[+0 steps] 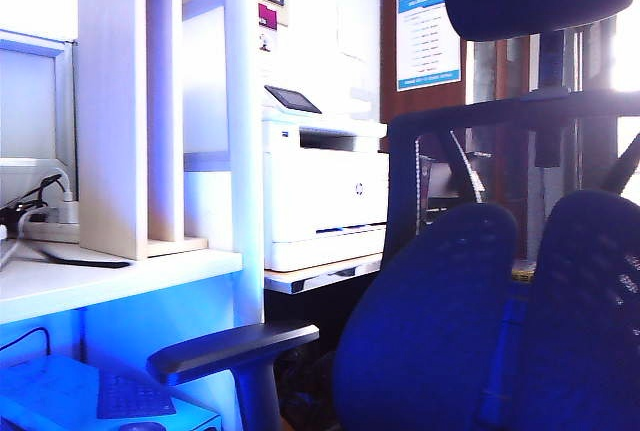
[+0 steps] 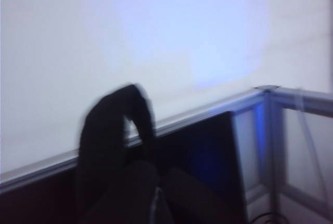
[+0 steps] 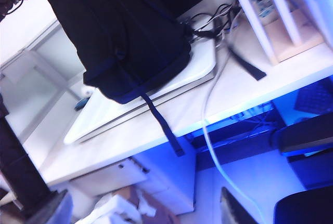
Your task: Grab the backpack from the chair and place it on the desk.
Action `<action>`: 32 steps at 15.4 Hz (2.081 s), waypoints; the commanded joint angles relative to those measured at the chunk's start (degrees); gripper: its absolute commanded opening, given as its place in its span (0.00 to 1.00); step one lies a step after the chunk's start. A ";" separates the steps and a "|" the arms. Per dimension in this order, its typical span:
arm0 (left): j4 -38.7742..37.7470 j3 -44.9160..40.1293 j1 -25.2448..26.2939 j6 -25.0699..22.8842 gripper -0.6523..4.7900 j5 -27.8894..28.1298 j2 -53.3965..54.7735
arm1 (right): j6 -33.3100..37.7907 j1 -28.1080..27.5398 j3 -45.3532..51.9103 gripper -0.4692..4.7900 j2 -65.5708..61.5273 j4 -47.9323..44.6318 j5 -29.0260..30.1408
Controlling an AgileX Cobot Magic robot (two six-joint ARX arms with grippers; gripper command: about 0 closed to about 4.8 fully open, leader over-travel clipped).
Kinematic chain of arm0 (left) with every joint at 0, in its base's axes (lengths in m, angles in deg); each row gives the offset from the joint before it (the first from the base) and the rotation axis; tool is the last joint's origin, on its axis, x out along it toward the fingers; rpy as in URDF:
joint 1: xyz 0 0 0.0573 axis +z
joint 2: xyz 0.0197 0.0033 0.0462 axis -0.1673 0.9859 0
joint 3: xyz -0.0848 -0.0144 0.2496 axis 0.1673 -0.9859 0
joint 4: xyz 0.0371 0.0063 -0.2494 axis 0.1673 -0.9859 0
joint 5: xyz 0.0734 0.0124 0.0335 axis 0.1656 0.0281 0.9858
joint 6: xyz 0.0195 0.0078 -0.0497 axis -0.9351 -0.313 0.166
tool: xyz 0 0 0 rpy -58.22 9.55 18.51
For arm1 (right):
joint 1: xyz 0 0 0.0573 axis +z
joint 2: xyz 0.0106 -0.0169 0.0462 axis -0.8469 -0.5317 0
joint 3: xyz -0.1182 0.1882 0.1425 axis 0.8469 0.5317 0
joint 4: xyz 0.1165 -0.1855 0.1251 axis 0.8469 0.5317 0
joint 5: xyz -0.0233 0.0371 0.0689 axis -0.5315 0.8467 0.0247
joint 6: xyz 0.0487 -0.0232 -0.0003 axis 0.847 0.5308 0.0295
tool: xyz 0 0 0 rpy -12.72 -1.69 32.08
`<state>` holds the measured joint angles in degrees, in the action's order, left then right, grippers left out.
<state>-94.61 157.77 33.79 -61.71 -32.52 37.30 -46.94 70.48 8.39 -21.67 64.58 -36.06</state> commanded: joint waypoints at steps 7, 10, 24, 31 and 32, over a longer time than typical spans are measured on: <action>-2.99 1.05 -0.44 -1.07 0.47 5.11 5.46 | -0.22 1.22 -0.48 0.76 0.07 -0.72 0.26; -8.04 1.07 -0.44 -1.22 0.71 5.11 5.51 | -0.20 1.25 -0.48 0.76 0.07 -0.72 0.22; -23.89 1.29 -0.44 -6.60 0.94 17.92 -3.06 | -0.22 1.25 -0.50 0.72 0.09 -0.81 3.26; -37.20 1.27 -0.44 -8.57 0.94 23.50 -4.42 | -0.22 1.25 -0.59 0.72 0.15 -0.98 5.49; -37.11 1.29 -0.46 -8.52 0.94 22.38 -4.74 | -0.22 1.25 -0.61 0.72 0.15 -1.09 5.66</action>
<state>-132.49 158.71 33.29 -70.10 -8.96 33.23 -46.98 71.66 8.32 -21.69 64.53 -31.06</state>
